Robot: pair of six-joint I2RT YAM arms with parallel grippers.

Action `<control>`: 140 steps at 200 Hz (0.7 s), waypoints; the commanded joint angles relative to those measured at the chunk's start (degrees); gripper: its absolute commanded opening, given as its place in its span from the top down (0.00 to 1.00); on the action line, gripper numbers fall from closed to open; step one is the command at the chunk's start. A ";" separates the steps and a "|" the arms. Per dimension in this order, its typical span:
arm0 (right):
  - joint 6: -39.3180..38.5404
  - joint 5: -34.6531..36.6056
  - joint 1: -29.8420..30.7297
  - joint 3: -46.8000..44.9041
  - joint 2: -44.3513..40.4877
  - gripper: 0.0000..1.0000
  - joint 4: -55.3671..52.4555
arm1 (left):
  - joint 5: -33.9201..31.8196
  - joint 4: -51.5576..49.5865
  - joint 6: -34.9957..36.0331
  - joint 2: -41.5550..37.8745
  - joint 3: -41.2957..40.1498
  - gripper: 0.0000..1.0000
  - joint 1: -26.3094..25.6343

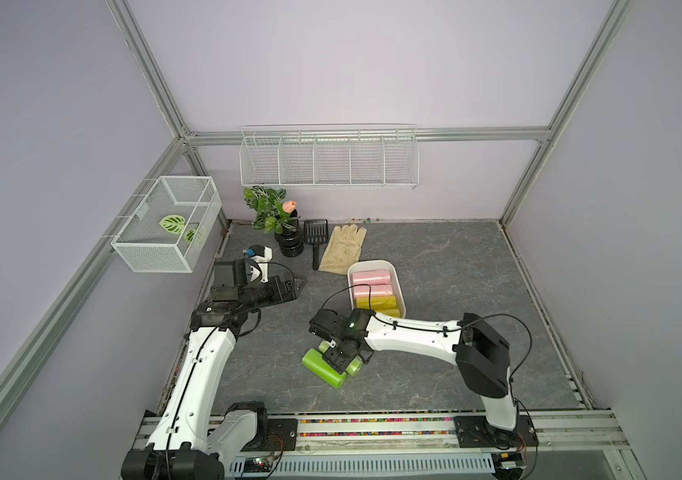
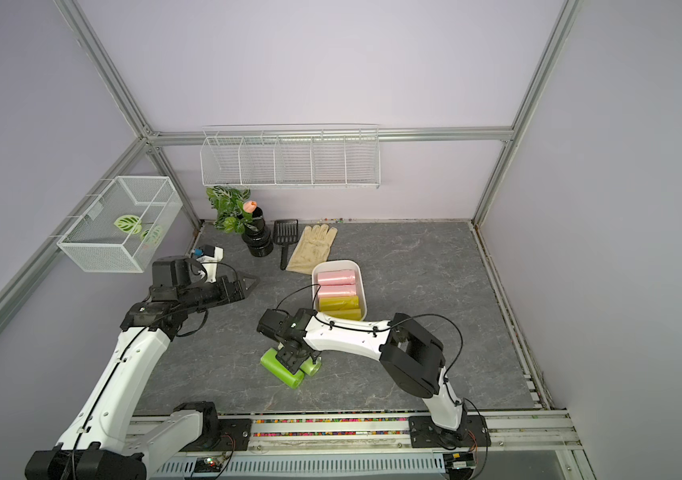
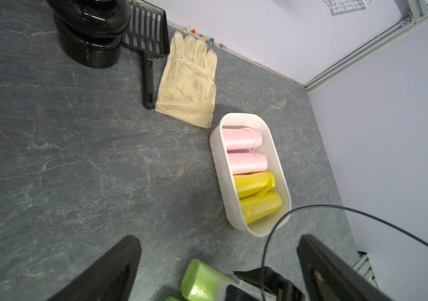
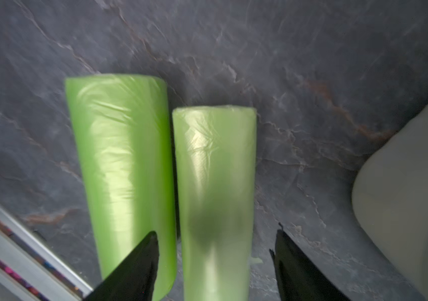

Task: Put the roll of trash bags into the storage box
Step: Pick up the roll of trash bags from the center of the board.

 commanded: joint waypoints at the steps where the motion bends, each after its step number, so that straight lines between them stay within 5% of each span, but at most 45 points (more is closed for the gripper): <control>1: 1.18 0.40 -0.45 -0.51 0.73 0.28 -0.99 | -0.35 0.18 0.34 -0.55 0.51 0.00 -0.18; 140: 0.44 -1.31 -0.53 1.17 5.64 0.41 -2.16 | -0.26 0.27 0.33 -0.74 0.50 0.00 -0.18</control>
